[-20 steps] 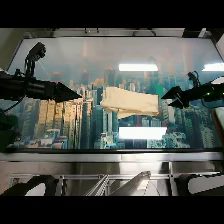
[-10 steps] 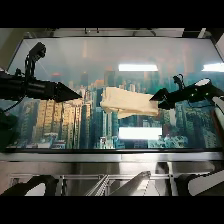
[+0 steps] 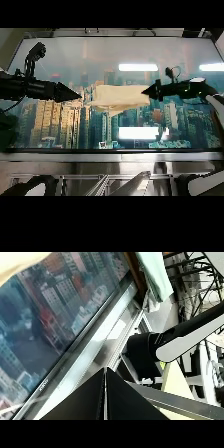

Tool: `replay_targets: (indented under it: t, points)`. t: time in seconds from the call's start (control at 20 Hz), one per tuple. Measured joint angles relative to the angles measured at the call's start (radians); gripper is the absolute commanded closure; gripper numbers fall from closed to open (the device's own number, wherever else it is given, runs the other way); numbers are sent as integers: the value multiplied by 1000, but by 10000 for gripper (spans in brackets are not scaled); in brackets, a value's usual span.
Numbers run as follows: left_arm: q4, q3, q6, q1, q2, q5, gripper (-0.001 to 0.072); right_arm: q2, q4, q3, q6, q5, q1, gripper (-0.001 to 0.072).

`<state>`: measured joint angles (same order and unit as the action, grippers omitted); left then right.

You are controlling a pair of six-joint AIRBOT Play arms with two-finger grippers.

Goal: Fold the shirts.

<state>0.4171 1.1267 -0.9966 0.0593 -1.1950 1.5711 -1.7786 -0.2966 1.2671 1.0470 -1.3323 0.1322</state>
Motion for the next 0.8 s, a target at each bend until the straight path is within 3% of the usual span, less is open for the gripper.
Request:
replay_targets:
  t: [0.15, 0.35, 0.6, 0.8]
  points:
    - [0, 0, 0, 0, 0, 0, 684, 108, 33, 71, 40, -17, 115, 692]
    - [0, 0, 0, 0, 0, 1, 684, 301, -122, 150, 276, 64, 409, 692]
    - [0, 0, 0, 0, 0, 8, 684, 512, -652, 167, 636, 21, 824, 691]
    - [1, 0, 0, 0, 0, 15, 684, 557, -1052, 76, 723, -77, 1066, 691]
